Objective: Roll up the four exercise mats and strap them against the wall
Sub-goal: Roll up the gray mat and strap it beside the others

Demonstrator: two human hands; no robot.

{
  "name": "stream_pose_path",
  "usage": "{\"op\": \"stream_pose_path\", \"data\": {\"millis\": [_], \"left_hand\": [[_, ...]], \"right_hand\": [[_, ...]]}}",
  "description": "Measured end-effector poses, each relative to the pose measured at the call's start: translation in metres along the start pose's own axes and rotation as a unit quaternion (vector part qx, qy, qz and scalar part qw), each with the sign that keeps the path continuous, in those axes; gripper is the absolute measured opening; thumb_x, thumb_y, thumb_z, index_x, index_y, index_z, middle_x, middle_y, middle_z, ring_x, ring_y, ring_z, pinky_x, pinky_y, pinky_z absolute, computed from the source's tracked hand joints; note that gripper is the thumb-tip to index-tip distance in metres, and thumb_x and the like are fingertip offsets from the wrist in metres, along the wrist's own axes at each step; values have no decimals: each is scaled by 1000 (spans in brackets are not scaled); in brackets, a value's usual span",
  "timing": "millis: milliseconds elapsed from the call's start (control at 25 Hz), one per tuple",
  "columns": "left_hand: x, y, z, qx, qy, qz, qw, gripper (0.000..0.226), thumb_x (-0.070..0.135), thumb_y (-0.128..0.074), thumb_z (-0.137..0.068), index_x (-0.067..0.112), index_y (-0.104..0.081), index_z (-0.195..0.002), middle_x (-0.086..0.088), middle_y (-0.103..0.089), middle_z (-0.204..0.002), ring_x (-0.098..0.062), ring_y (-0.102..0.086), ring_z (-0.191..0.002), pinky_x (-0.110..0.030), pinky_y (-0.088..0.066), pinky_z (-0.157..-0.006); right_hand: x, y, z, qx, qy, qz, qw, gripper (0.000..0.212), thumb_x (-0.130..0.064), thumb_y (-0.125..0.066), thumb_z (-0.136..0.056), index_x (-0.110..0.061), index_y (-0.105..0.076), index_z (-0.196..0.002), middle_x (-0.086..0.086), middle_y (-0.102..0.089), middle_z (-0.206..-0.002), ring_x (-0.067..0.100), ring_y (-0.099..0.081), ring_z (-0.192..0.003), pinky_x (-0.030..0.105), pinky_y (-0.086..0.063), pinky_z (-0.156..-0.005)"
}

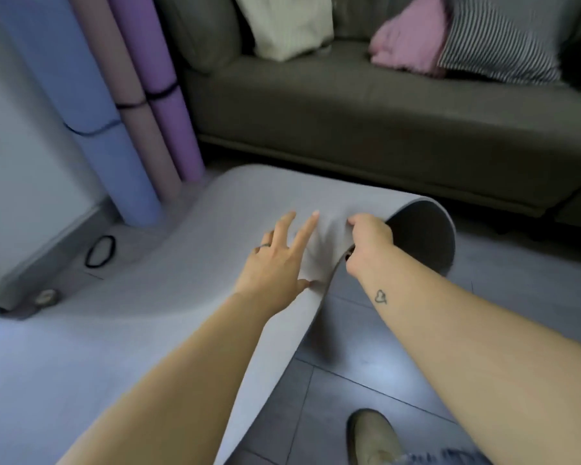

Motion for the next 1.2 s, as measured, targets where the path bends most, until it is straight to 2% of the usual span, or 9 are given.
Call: {"op": "stream_pose_path", "data": {"millis": [160, 280, 360, 480, 560, 680, 840, 1000, 1200], "left_hand": [[31, 79, 33, -27, 15, 30, 999, 99, 41, -67, -83, 35, 6, -150, 5, 0, -155, -30, -23, -138, -45, -37, -105], [52, 119, 53, 0, 43, 81, 996, 83, 31, -60, -87, 30, -7, -151, 3, -15, -153, -30, -29, -134, -45, -38, -103], [55, 139, 66, 42, 80, 37, 995, 70, 12, -49, -93, 27, -14, -151, -1, -27, -150, -30, -41, -127, -43, -42, -98], [51, 155, 94, 27, 142, 13, 989, 64, 5, -42, -94, 25, -20, -150, -6, -35, -143, -30, -51, -118, -41, -45, -93], [49, 163, 115, 26, 165, 11, 986, 60, 6, -40, -95, 26, -22, -149, -9, -41, -137, -32, -53, -112, -42, -46, -89], [52, 178, 150, 70, 185, 53, 979, 58, 3, -32, -94, 26, -28, -147, -14, -48, -131, -35, -52, -110, -43, -44, -90], [50, 206, 195, 155, 210, 135, 956, 57, 0, -30, -91, 24, -39, -142, -14, -56, -123, -33, -54, -108, -42, -46, -93], [43, 229, 228, 201, 233, 212, 928, 45, 7, -34, -95, 25, -49, -134, -7, -60, -122, -28, -56, -109, -37, -46, -94], [36, 253, 261, 243, 247, 232, 909, 38, 10, -38, -97, 21, -51, -131, 0, -60, -111, -16, -52, -98, -24, -37, -84]], "right_hand": [[-34, 1, 85, -91, -32, 25, 995, 26, -11, -50, -97, -2, -55, -121, 9, -48, -77, 22, -55, -95, 37, -46, -97], [-44, 5, 138, -154, -8, -16, 988, 37, -11, -47, -98, -2, -45, -134, 17, -59, -117, 21, -55, -80, 31, -50, -77], [-43, 11, 167, -187, 0, -3, 982, 40, -14, -42, -100, -2, -40, -138, 17, -51, -136, 24, -59, -93, 28, -49, -75], [-41, 32, 224, -308, -48, 89, 946, 38, -31, -42, -101, -4, -51, -127, 17, -56, -129, 29, -57, -115, 34, -43, -91], [-48, 57, 247, -353, 2, 199, 914, 32, -32, -43, -101, -6, -61, -107, 13, -64, -112, 23, -63, -94, 33, -45, -86], [-56, 106, 236, -259, 89, 233, 933, 25, -36, -53, -96, -13, -61, -93, 8, -63, -99, 19, -57, -77, 31, -44, -70], [26, 139, 223, -219, -119, 169, 954, 79, -63, -57, -83, -12, -39, -141, 21, -40, -143, 39, -40, -128, 60, -35, -97], [121, 121, 252, -266, -333, 45, 903, 117, -81, -68, -54, -11, -34, -142, 20, -39, -145, 49, -36, -128, 67, -27, -104], [126, 85, 278, -265, -370, -92, 886, 89, -70, -78, -52, -6, -52, -110, 20, -56, -115, 42, -53, -105, 52, -47, -93]]}}
Point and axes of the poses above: each hand's wrist, its own z-axis away from the middle knuckle, its own y-axis out of the back of the hand, x = y × z, the point moved 5 cm from there along -z, towards the middle knuckle
